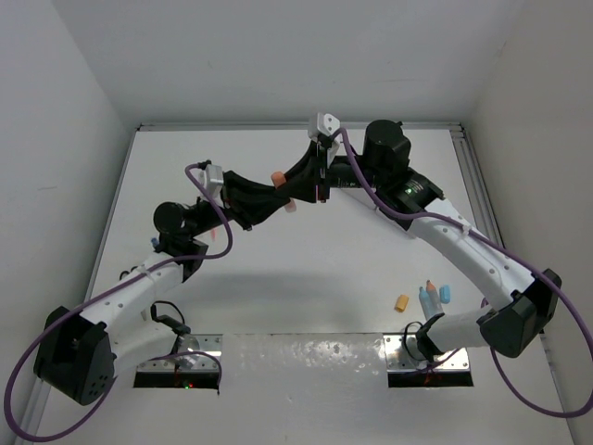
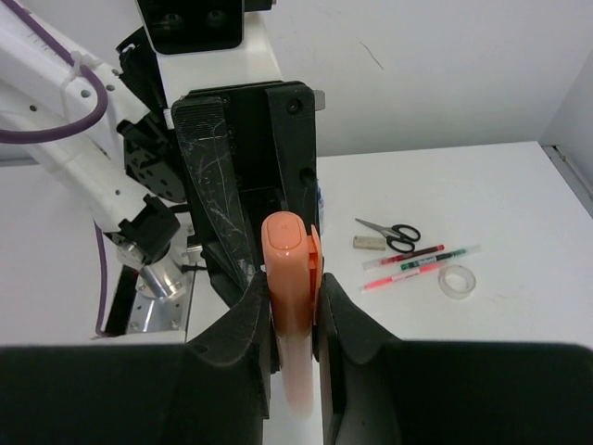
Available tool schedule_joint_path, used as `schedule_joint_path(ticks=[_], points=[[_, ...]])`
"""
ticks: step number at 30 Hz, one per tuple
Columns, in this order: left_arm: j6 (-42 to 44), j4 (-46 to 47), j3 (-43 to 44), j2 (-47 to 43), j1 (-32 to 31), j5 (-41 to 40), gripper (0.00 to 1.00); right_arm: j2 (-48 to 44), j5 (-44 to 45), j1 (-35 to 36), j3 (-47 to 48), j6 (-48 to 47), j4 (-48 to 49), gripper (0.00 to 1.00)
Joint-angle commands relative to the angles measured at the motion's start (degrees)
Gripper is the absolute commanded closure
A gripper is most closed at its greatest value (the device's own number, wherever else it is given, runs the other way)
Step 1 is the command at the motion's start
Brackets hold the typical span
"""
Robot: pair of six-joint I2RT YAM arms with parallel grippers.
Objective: Sort the stationery into containers
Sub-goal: Place the pen in the storage box.
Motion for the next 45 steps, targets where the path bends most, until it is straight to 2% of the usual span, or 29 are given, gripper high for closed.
schedule_joint_path(ticks=[1, 2, 5, 6, 8, 14, 16, 19, 22, 24, 25, 27, 28, 29, 31, 34, 38, 41, 45], points=[[0.7, 4.4, 0.4, -1.9, 0.2, -4.6, 1.0, 0.3, 1.5, -0.3, -0.8, 0.8, -0.7, 1.0], [0.7, 4.1, 0.3, -2.0, 0.2, -5.0, 1.0, 0.3, 1.9, -0.3, -1.1, 1.2, -0.2, 1.0], [0.8, 3.3, -0.1, -2.1, 0.2, -7.1, 0.84, -0.5, 3.7, -0.3, -3.0, 3.0, 4.3, 1.0], [1.0, 2.4, -0.2, -2.3, 0.1, -8.1, 0.72, -0.9, 3.9, -0.3, -3.9, 4.1, 5.3, 1.0], [1.8, 1.4, -0.4, -2.3, 0.2, -10.6, 0.59, -1.2, 4.3, -0.3, -4.6, 4.9, 7.9, 1.0], [4.3, -1.2, -0.2, -2.6, -0.2, -11.2, 0.44, -2.2, 8.9, -0.3, -7.3, 6.3, 11.5, 1.0], [4.8, -1.1, -0.2, -2.7, -0.4, -10.7, 0.42, -2.8, 10.2, -0.4, -8.0, 7.3, 12.5, 1.0], [5.1, -1.2, -0.3, -2.7, -0.3, -8.7, 0.38, -3.2, 12.7, -1.0, -8.8, 8.4, 13.6, 1.0], [6.5, -2.0, -0.2, -2.7, -0.3, -5.4, 0.3, -4.1, 16.4, -2.2, -10.4, 10.0, 15.5, 1.0], [8.0, -3.1, -0.3, -2.9, -0.4, -3.0, 0.19, -4.9, 19.3, -3.2, -11.8, 11.3, 17.1, 1.0], [9.2, -3.6, -0.4, -3.0, -0.5, -1.7, 0.08, -5.2, 23.1, -4.0, -12.1, 11.6, 17.7, 1.0], [10.1, -6.6, -0.5, -3.3, -0.5, -1.8, 0.01, -6.0, 28.7, -4.6, -13.4, 11.9, 18.2, 1.0], [10.2, -7.4, -0.5, -3.3, -0.5, -2.9, 0.0, -6.3, 35.4, -5.4, -14.1, 11.7, 18.5, 1.0], [10.4, -8.9, -0.6, -3.4, -0.5, -3.7, 0.0, -6.5, 35.5, -5.9, -15.3, 11.6, 18.5, 1.0], [11.3, -9.8, -0.9, -4.0, -0.5, -5.4, 0.0, -7.1, 51.5, -7.6, -16.5, 11.4, 18.5, 1.0], [12.0, -11.2, -0.9, -4.7, -0.2, -6.4, 0.0, -8.2, 64.4, -10.8, -21.4, 12.1, 20.2, 1.0], [12.4, -13.6, -1.0, -4.9, 0.1, -7.5, 0.0, -8.8, 75.1, -15.2, -26.4, 12.7, 22.9, 1.0], [12.6, -14.8, -1.0, -5.1, 0.4, -8.5, 0.0, -8.9, 79.9, -17.6, -28.2, 12.5, 22.3, 1.0], [13.5, -16.0, -0.9, -5.4, 0.8, -9.4, 0.0, -9.9, 79.1, -21.1, -31.1, 13.2, 21.5, 1.0]])
